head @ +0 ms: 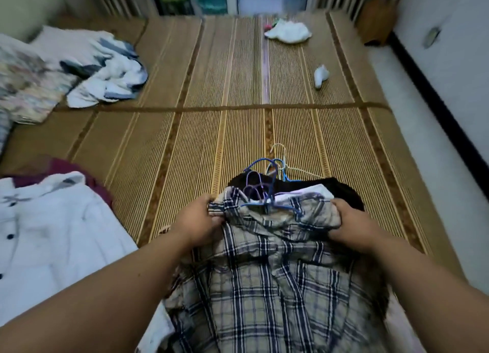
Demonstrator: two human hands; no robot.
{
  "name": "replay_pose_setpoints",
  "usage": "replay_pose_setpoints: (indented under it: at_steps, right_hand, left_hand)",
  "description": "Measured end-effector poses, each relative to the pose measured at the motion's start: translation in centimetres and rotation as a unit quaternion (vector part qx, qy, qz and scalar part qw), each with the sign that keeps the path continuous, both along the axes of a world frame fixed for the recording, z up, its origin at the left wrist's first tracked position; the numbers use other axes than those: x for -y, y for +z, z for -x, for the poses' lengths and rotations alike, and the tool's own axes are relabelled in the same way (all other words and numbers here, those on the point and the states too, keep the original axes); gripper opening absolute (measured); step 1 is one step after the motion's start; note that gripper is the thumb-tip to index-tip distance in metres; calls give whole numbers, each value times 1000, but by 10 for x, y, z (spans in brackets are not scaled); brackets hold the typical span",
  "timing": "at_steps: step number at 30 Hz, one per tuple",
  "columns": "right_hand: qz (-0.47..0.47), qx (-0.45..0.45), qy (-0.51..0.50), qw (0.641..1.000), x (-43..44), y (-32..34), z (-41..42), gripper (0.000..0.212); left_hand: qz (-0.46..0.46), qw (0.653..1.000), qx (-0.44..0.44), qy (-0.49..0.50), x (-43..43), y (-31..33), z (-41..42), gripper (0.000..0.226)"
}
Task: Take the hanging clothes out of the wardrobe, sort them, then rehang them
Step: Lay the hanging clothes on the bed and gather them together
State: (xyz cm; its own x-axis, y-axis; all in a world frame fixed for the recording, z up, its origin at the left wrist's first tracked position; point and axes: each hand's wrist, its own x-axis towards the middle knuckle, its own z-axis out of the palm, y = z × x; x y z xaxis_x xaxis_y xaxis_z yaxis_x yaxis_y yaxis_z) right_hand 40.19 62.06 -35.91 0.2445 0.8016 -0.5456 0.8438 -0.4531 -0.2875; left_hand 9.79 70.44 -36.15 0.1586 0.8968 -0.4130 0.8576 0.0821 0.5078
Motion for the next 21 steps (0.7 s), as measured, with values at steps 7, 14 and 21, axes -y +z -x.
replay_pose_setpoints:
  at_steps: [7, 14, 21]
  right_hand:
    - [-91, -21, 55, 994, 28, 139, 15, 17]
    - [-195, -84, 118, 970, 56, 255, 53, 14]
    - [-330, -121, 180, 919, 69, 334, 116, 14]
  left_hand:
    - [-56, 991, 117, 28, 35, 127, 32, 30]
    - [-136, 981, 111, 78, 107, 243, 83, 24]
    - [-160, 980, -16, 118, 186, 334, 160, 10]
